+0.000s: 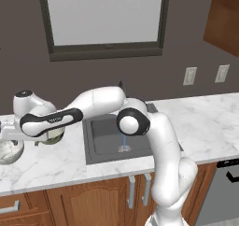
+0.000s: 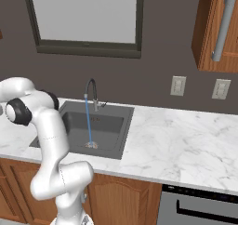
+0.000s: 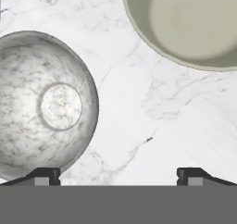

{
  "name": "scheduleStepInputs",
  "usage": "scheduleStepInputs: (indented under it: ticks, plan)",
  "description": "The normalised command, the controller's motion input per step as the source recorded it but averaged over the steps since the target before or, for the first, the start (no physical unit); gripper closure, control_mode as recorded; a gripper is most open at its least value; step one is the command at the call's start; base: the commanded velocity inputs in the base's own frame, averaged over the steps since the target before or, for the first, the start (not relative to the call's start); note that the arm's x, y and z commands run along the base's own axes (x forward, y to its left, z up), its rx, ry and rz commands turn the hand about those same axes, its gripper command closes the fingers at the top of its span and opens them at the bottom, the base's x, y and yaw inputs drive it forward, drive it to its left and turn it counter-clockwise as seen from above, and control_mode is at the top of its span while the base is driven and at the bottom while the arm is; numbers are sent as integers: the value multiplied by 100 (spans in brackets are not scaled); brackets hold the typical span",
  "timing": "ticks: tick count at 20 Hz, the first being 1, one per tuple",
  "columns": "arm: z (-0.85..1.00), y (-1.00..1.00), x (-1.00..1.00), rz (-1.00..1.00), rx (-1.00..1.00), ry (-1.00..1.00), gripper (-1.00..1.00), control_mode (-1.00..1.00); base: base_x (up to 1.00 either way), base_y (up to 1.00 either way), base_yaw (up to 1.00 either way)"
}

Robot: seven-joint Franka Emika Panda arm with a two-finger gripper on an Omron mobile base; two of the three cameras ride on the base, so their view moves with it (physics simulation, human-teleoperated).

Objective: Rinse each bowl for a few seconds and place them down in the sink or on the counter.

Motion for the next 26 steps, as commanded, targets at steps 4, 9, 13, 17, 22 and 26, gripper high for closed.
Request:
scheduleStepInputs:
  ticks: [4,9,13,17,22,26]
  plan:
    - [-12,9,7,0,0,0,-100,-100,0,0,0]
    - [-10,7,4,0,0,0,-100,-100,0,0,0]
    - [-11,6,5,0,0,0,-100,-100,0,0,0]
    - [-11,7,6,0,0,0,-100,-100,0,0,0]
    - [-11,10,7,0,0,0,-100,-100,0,0,0]
    - [-11,12,7,0,0,0,-100,-100,0,0,0]
